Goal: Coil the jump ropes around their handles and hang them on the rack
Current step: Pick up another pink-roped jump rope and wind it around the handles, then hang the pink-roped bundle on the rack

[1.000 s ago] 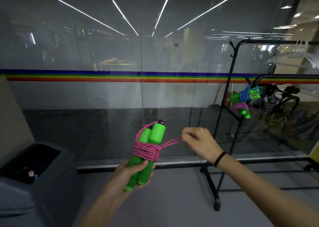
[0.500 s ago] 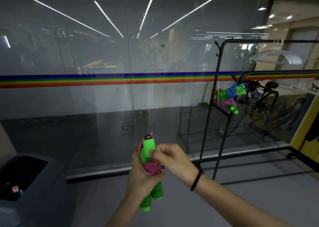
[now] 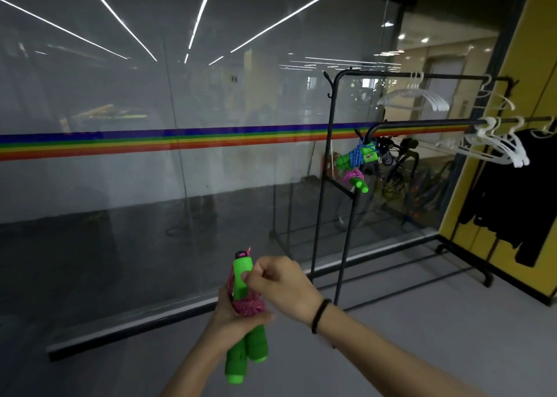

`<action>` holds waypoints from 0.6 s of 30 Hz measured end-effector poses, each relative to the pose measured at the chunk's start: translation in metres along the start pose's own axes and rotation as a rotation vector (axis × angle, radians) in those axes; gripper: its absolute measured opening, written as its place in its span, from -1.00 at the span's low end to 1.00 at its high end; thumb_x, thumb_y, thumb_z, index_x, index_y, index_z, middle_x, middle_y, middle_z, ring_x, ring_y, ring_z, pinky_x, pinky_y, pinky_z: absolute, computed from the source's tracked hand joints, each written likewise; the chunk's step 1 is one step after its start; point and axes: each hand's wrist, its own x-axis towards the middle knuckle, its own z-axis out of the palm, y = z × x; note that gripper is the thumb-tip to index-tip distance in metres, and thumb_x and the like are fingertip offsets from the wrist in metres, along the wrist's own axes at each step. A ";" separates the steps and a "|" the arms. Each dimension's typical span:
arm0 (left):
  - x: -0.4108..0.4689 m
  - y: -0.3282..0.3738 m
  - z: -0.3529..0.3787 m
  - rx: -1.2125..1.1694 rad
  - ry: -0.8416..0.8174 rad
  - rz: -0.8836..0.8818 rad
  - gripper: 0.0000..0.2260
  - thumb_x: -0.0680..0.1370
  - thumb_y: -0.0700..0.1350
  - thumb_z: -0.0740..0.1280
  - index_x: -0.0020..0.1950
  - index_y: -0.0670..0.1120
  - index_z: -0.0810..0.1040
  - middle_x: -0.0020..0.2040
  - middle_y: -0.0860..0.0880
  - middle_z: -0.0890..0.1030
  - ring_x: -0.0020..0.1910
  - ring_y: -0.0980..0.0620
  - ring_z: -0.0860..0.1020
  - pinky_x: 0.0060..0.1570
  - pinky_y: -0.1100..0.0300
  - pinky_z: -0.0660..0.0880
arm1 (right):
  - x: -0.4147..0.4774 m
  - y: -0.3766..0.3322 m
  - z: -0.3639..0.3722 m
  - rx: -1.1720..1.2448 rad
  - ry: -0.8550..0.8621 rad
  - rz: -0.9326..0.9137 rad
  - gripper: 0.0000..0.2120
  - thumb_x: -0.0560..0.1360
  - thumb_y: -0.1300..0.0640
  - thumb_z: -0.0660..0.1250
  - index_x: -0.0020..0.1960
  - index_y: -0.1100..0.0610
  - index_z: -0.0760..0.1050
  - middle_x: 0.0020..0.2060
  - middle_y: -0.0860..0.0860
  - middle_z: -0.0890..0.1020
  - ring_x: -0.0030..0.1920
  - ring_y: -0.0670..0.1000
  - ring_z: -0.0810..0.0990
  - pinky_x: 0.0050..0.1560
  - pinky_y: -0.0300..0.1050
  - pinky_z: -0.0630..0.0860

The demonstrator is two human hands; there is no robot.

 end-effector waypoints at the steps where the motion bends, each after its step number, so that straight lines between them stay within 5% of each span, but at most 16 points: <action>1: 0.007 0.002 0.003 0.012 -0.013 0.006 -0.04 -0.16 0.10 0.62 0.18 -0.07 0.38 0.01 -0.06 0.63 -0.02 0.05 0.62 -0.04 0.12 0.59 | 0.008 0.007 -0.002 0.023 0.001 0.021 -0.71 0.45 0.04 0.31 -0.42 0.04 0.39 -0.38 0.09 0.53 -0.32 -0.03 0.47 -0.25 -0.09 0.43; 5: 0.034 0.022 0.019 0.056 0.026 0.077 -0.25 -0.10 0.16 0.57 0.04 0.07 0.46 -0.03 -0.02 0.63 0.03 -0.02 0.61 0.02 0.09 0.53 | 0.043 0.042 -0.013 0.068 -0.028 0.124 -0.78 0.43 0.07 0.28 -0.37 0.09 0.45 -0.35 0.09 0.56 -0.28 -0.02 0.52 -0.14 0.03 0.52; 8: 0.060 0.027 0.030 0.171 0.083 0.196 -0.17 -0.02 0.28 0.49 0.20 0.05 0.45 0.14 0.02 0.48 0.15 0.10 0.46 0.22 0.19 0.39 | 0.068 0.078 -0.025 0.079 -0.066 0.181 -0.76 0.37 -0.03 0.29 -0.43 0.03 0.45 -0.37 0.07 0.59 -0.29 -0.01 0.56 -0.11 0.07 0.55; 10: 0.084 0.030 0.041 0.200 0.053 0.309 -0.50 0.15 0.15 0.50 0.05 0.11 0.52 0.08 0.04 0.51 0.10 0.22 0.46 0.15 0.44 0.33 | 0.085 0.105 -0.036 0.105 -0.087 0.197 -0.75 0.39 -0.03 0.29 -0.44 0.01 0.48 -0.37 0.06 0.61 -0.27 0.00 0.58 -0.06 0.11 0.55; 12: 0.114 0.039 0.059 0.159 -0.045 0.305 -0.74 0.30 -0.12 0.54 -0.12 0.08 0.55 -0.08 0.05 0.63 -0.07 0.28 0.55 0.00 0.46 0.38 | 0.107 0.129 -0.051 0.119 -0.092 0.202 -0.74 0.45 0.07 0.30 -0.42 0.00 0.48 -0.36 0.08 0.60 -0.27 0.01 0.57 -0.08 0.07 0.54; 14: 0.151 0.048 0.080 0.119 -0.101 0.293 -0.79 0.35 -0.30 0.48 -0.18 -0.03 0.55 -0.31 0.04 0.66 -0.25 0.27 0.60 -0.14 0.40 0.45 | 0.137 0.153 -0.074 0.137 -0.081 0.192 -0.72 0.48 0.17 0.29 -0.40 0.00 0.45 -0.38 0.08 0.58 -0.31 -0.02 0.55 -0.14 -0.05 0.49; 18: 0.236 0.077 0.124 0.066 -0.091 0.318 -0.74 0.30 -0.43 0.46 -0.26 -0.09 0.53 -0.46 0.10 0.62 -0.42 0.29 0.55 -0.31 0.48 0.43 | 0.200 0.194 -0.131 0.214 -0.070 0.155 -0.71 0.44 0.32 0.34 -0.37 0.02 0.45 -0.40 -0.02 0.53 -0.36 -0.13 0.48 -0.22 -0.25 0.42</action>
